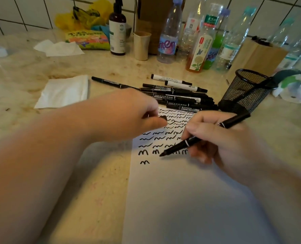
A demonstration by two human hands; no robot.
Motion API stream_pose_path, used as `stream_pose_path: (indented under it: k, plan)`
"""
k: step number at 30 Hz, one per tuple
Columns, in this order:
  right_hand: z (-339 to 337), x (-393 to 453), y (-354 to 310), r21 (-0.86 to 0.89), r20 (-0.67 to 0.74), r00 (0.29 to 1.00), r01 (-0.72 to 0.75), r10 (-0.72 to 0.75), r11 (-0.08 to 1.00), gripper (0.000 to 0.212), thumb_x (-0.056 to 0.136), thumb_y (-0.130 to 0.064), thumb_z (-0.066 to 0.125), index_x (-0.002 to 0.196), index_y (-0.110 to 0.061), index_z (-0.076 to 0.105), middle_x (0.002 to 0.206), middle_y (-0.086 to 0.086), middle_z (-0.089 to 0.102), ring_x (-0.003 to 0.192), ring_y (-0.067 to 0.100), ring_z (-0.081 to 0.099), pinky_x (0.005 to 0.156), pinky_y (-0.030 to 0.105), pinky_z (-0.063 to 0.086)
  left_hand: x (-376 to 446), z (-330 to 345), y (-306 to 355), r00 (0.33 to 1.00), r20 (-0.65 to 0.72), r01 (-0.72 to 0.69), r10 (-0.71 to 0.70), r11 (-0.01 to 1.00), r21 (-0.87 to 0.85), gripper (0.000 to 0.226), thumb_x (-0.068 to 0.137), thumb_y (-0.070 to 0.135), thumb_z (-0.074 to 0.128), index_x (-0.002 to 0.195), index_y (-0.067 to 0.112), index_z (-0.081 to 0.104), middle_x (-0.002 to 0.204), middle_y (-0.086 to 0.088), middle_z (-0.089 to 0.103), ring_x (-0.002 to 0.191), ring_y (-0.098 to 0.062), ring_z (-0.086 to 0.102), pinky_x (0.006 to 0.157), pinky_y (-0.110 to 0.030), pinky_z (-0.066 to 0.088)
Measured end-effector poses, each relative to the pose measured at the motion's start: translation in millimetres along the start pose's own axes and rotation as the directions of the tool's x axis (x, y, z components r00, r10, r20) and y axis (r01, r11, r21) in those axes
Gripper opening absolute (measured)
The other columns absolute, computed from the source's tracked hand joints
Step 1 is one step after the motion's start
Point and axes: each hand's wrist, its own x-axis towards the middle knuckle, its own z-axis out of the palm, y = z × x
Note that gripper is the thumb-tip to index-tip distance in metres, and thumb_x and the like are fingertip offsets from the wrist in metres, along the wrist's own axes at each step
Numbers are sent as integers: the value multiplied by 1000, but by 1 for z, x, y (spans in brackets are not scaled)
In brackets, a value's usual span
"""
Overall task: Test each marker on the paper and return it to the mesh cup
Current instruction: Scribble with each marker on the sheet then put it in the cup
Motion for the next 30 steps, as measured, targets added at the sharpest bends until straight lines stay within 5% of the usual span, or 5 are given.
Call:
stream_pose_path:
  k: [4,14,30]
  plan:
    - [3,-2,0,43,5,995,-99,99,994,14,77,-17,62,67,-14,71,53,14,63,42,22,52,41,25,41,1,6,-6,1000,14,-16,15,1000,23,32,87,64,50,82,34,60,70,13,58,63,-1,52,55,-23,34]
    - [9,-4,-5,-16,51,996,-66,67,998,28,89,1,64,67,-14,73,58,17,68,46,21,60,45,27,49,2,9,-5,998,-16,-53,54,998,30,30,86,62,54,84,33,63,69,14,58,62,0,52,52,-17,30]
    - [-6,-2,4,-8,-105,991,-84,83,996,15,72,-15,62,59,-12,68,50,14,61,41,21,50,38,26,38,1,7,-4,1000,11,-17,17,1000,-15,28,87,61,55,87,35,63,70,14,58,63,0,52,54,-19,32]
